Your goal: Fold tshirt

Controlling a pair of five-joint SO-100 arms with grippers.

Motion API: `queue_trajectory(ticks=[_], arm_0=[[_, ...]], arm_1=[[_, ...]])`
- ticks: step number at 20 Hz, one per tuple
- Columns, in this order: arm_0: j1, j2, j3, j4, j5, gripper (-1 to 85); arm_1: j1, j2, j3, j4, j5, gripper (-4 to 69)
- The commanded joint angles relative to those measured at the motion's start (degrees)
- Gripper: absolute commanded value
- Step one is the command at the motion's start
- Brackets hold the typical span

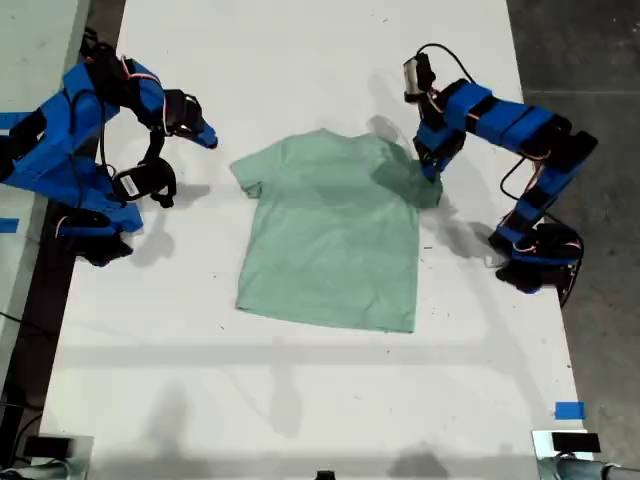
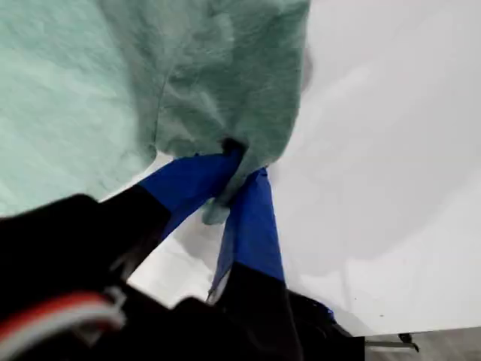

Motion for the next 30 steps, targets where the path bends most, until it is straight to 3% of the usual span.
queue_trajectory(ticks=[1, 6, 9, 15, 16, 17, 18, 20, 25, 28, 30], arm_0=[[0.62, 2.55, -0.09, -0.79, -0.88, 0.1], [0.62, 2.64, 0.26, -1.41, -0.88, 0.1], [0.62, 2.9, 0.26, -1.32, -0.88, 0.1], [0.79, 2.64, 0.7, -2.37, -1.05, 0.1], [0.79, 2.64, 0.88, -2.64, -1.23, 0.3], [0.79, 2.64, 1.14, -2.9, -1.41, 0.6], [0.7, 2.46, 1.41, -3.08, -1.49, 0.9], [0.62, 1.76, 1.49, -3.16, -1.58, 1.1], [0.44, 0.62, 1.14, -3.6, -1.67, 1.0], [-0.35, 0.09, 0.18, -2.99, -0.79, 10.9], [-1.93, -2.2, -0.79, -1.85, 0.62, 19.8]], arm_1=[[-4.48, 5.63, -14.94, 10.28, 2.11, -1.1], [-17.58, -6.59, -39.73, 16.17, 9.67, -1.1], [-23.64, -19.07, -55.9, 16.7, 12.83, -1.1], [-27.6, -30.94, -60.12, 6.15, 17.4, -1.1], [-28.56, -32.43, -60.12, 2.9, 17.93, 5.6], [-29.71, -32.96, -60.21, -0.44, 18.02, 20.4], [-30.5, -32.61, -60.38, -2.81, 18.11, 23.6], [-31.64, -29.0, -60.38, -4.04, 17.05, 40.4], [-31.82, -15.12, -59.24, 8.26, 18.11, 30.0], [-32.43, -8.35, -57.3, 15.47, 17.67, 24.5], [-33.22, -3.87, -52.82, 16.35, 18.02, 23.1]])
